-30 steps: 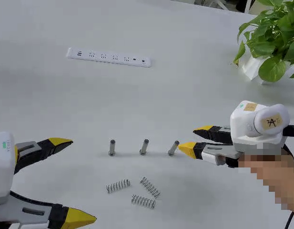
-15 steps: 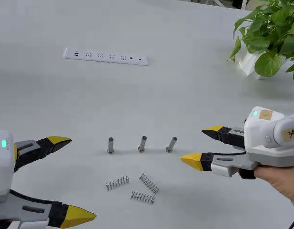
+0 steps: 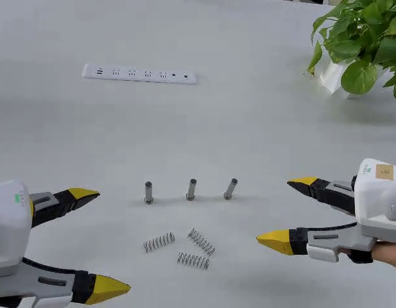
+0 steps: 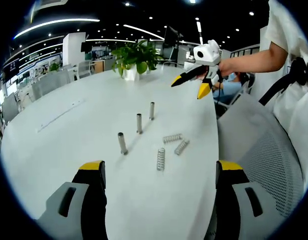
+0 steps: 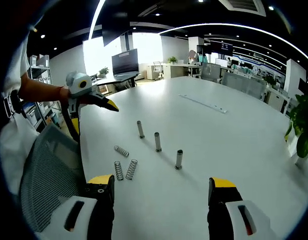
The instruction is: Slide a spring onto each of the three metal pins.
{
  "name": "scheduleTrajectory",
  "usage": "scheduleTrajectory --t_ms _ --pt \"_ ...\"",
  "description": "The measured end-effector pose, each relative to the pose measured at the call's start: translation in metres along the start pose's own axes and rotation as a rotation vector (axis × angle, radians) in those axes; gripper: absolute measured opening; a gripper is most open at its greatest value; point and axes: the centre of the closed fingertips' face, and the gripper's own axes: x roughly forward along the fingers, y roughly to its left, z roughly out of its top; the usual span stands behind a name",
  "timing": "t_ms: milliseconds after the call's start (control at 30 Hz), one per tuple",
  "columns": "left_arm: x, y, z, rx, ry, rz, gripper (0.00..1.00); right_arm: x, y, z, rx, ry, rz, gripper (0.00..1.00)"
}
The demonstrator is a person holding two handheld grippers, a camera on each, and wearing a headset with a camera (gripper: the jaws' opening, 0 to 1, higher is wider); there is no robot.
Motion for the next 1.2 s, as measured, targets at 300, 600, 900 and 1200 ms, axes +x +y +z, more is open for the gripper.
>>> scheduleTrajectory --t_ms 300,600,900,1200 --pt "0.013 0.002 -0.008 0.015 0.073 0.018 0.82 -0.010 0.000 -0.011 0.027 -0.003 -0.024 0.72" --pt "0.026 -0.002 -0.017 -0.005 0.137 0.015 0.62 -0.016 0.001 -0.017 0.039 -0.009 -0.034 0.72" --pt "0.040 0.003 -0.027 -0.027 0.244 0.029 0.44 -0.020 0.001 -0.022 0.050 -0.012 -0.036 0.71" --pt "0.059 0.002 -0.034 -0.012 0.318 0.032 0.30 -0.021 0.003 -0.026 0.054 -0.010 -0.041 0.69"
